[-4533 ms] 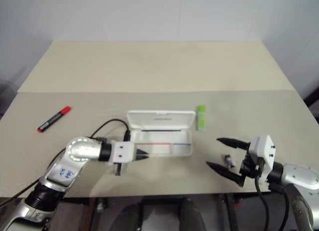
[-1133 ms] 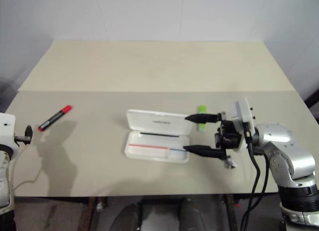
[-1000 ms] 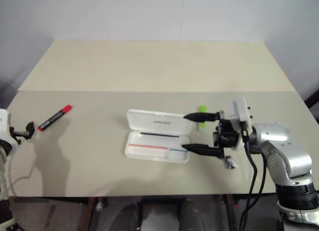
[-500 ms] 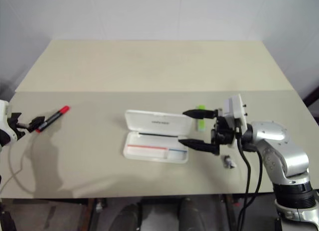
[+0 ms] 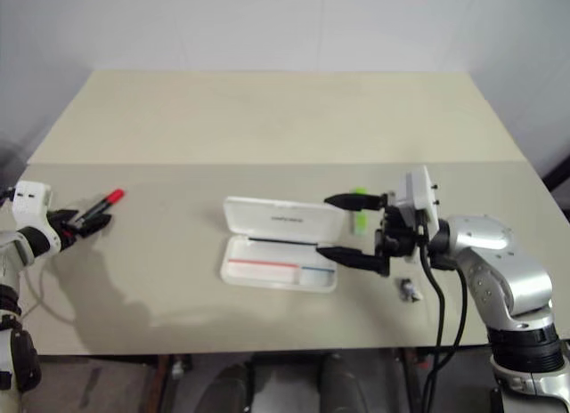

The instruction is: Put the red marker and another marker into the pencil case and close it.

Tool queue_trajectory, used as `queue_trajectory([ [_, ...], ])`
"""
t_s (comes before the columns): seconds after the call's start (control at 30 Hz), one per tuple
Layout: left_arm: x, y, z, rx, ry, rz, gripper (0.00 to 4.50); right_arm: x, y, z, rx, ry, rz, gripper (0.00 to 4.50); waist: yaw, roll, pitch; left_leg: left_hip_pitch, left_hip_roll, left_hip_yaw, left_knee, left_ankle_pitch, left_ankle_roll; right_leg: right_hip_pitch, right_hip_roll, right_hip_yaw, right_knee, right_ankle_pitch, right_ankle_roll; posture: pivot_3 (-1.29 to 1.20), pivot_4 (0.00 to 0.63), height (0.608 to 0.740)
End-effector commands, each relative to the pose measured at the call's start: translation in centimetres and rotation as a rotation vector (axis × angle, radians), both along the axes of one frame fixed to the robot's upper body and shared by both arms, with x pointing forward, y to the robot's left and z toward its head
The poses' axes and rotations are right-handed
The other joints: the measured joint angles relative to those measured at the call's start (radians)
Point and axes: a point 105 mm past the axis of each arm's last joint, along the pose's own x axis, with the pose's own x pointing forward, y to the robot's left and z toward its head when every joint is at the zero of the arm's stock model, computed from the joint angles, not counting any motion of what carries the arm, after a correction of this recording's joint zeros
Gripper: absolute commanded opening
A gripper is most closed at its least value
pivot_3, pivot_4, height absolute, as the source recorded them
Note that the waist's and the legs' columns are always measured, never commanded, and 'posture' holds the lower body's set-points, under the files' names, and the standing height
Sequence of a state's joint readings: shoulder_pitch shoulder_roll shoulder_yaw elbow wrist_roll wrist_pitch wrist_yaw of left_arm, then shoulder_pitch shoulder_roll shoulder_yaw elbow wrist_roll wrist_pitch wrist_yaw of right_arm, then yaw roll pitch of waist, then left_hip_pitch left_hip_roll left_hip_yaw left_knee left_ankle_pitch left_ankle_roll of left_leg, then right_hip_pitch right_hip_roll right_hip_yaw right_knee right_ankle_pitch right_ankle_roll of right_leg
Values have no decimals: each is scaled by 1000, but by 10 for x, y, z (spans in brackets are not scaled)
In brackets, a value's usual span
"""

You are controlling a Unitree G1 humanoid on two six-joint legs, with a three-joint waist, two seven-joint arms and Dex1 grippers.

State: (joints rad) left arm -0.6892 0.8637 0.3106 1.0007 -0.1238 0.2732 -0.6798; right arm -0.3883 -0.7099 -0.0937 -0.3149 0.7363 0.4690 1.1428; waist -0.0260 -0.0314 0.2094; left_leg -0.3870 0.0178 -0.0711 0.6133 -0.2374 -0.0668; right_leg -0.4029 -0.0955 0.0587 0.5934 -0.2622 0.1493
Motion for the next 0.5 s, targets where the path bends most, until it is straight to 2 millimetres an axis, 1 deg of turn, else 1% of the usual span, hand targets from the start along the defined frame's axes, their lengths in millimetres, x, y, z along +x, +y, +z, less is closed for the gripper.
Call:
queue_trajectory([
  [0.03, -7, 4, -23, -16, 118, 38, 3791, -4, 4, 10, 10, -41, 22, 4500, 1, 1, -1, 0, 0, 0, 0, 0, 0, 0, 0, 0, 0, 0, 0, 0, 150, 740],
  [0.07, -6, 6, -22, -7, 112, 49, 3595, -4, 4, 10, 10, -42, 21, 4500, 1, 2, -1, 0, 0, 0, 0, 0, 0, 0, 0, 0, 0, 0, 0, 0, 150, 740],
  [0.13, -3, 6, -18, -3, 100, 52, 3027, -5, 3, 10, 8, -44, 17, 4500, 0, 3, -2, 1, 0, 0, 0, 0, 0, 1, 0, 0, 0, 0, 0, 0, 150, 740],
  [0.27, -1, 8, -13, 12, 86, 60, 1808, -6, 1, 11, 5, -47, 8, 4500, 0, 3, -2, 1, 0, 0, 0, 1, 0, 1, 0, 0, 1, 0, 0, 0, 150, 740],
  [0.4, 3, 10, -2, 19, 48, 73, 617, -7, -1, 10, 0, -52, -2, 4500, 0, 3, -2, 1, 0, 0, 0, 1, 0, 1, 0, 0, 2, 0, 0, 0, 150, 740],
  [0.47, 5, 12, 7, 52, 19, 73, 604, -7, -3, 10, -3, -54, -9, 4500, 0, 3, -2, 1, 0, 0, 0, 2, 0, 1, 0, 0, 2, 0, 0, 0, 150, 740],
  [0.5, 8, 13, 14, 86, -8, 75, 604, -6, -3, 10, -5, -56, -15, 4500, 0, 3, -2, 1, 0, 0, 0, 2, 0, 1, 0, 0, 2, 0, 0, 0, 150, 740],
])
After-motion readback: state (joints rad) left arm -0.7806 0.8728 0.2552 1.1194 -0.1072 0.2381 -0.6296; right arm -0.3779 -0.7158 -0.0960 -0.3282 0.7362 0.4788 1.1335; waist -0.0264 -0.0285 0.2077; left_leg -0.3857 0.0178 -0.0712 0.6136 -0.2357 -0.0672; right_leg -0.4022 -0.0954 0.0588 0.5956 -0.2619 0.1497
